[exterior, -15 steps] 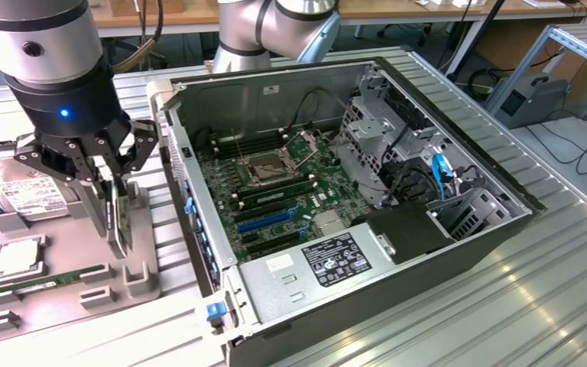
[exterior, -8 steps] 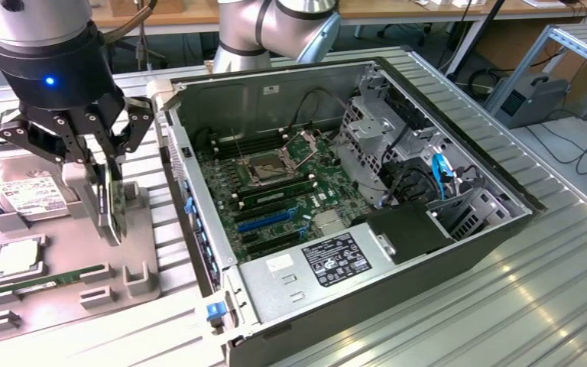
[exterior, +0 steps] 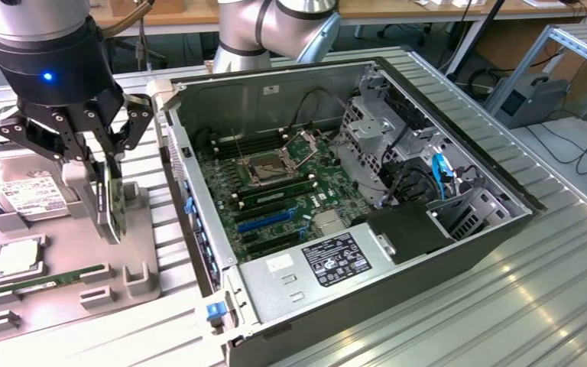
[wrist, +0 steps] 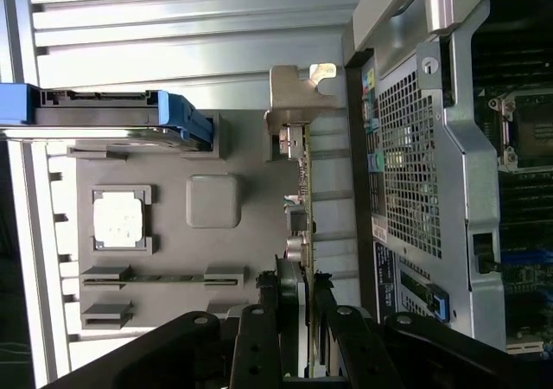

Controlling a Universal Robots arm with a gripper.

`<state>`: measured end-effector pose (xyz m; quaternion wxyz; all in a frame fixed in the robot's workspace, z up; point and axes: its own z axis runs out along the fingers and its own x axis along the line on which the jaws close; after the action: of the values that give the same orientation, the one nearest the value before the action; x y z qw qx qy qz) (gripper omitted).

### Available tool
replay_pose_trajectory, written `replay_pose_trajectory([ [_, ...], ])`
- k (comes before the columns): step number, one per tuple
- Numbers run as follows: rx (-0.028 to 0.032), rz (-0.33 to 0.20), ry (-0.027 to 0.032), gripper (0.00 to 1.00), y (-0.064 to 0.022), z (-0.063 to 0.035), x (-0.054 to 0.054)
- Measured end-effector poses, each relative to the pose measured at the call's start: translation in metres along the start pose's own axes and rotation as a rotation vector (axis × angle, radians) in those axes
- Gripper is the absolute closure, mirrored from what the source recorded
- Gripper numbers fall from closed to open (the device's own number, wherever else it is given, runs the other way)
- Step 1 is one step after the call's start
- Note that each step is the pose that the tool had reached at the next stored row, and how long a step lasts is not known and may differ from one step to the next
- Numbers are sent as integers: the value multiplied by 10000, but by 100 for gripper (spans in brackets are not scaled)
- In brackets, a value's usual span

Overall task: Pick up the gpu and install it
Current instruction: 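Pick up the gpu and move the gpu toward the slot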

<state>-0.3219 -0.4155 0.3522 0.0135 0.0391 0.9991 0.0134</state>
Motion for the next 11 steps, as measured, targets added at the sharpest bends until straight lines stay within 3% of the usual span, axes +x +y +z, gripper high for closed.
replay_pose_trajectory([
  [11, 2, 0, 0, 73, 2, -64, -2],
])
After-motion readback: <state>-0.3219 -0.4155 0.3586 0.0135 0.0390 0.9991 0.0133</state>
